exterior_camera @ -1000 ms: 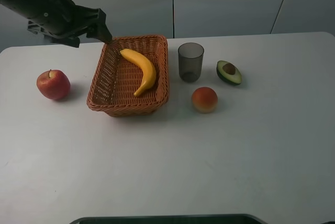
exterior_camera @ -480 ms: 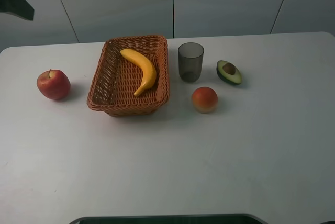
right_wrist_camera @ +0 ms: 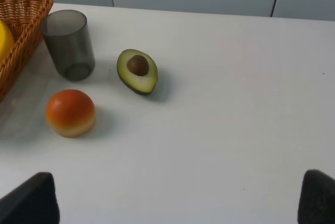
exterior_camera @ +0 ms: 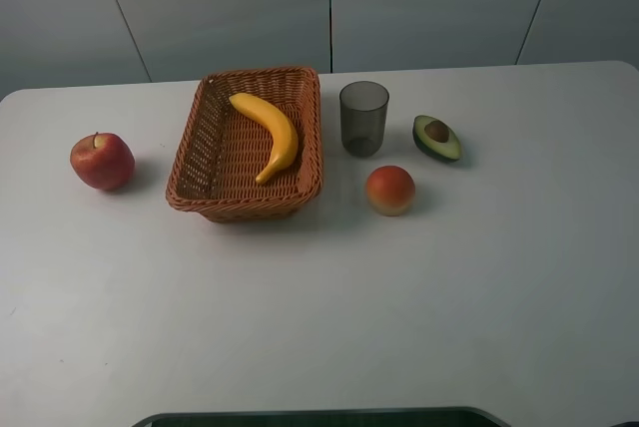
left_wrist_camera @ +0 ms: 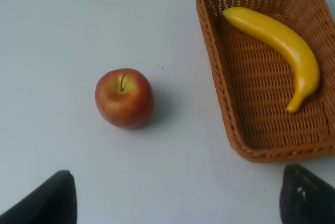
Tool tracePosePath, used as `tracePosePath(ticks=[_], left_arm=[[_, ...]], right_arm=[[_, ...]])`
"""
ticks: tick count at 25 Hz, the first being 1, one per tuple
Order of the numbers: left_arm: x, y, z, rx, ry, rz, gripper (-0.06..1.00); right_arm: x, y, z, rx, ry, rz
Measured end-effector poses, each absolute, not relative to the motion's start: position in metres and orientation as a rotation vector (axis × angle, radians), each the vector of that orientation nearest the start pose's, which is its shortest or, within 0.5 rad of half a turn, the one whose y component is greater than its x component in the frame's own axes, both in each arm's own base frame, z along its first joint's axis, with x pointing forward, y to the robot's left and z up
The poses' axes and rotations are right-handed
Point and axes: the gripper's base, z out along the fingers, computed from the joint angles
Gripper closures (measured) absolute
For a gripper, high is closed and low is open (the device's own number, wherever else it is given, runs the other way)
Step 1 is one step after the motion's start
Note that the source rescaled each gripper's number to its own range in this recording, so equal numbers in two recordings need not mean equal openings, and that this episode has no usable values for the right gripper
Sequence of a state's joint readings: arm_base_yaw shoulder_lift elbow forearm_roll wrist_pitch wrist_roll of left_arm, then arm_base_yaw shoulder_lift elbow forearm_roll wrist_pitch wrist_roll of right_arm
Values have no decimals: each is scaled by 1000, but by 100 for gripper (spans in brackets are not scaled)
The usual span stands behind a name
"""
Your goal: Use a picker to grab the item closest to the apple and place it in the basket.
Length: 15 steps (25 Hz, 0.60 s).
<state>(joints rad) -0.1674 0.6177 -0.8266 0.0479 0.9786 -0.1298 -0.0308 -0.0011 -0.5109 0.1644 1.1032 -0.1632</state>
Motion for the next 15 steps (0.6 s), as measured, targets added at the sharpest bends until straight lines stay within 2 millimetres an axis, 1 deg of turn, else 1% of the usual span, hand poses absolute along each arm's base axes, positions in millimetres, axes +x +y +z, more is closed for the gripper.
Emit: tracePosePath(ticks=[4, 7, 12, 15], left_arm=[[60, -6, 349, 62, 2209, -96, -5], [39, -3, 339, 66, 2175, -105, -5], [13, 0, 312, 78, 2130, -119, -5], [-2, 3, 305, 88, 2082, -116, -5]], right_arm=[[-8, 14, 278, -149, 2059, 78], [-8, 14, 278, -149, 2059, 78], [-8, 14, 278, -149, 2059, 78], [-8, 14, 278, -149, 2059, 78]])
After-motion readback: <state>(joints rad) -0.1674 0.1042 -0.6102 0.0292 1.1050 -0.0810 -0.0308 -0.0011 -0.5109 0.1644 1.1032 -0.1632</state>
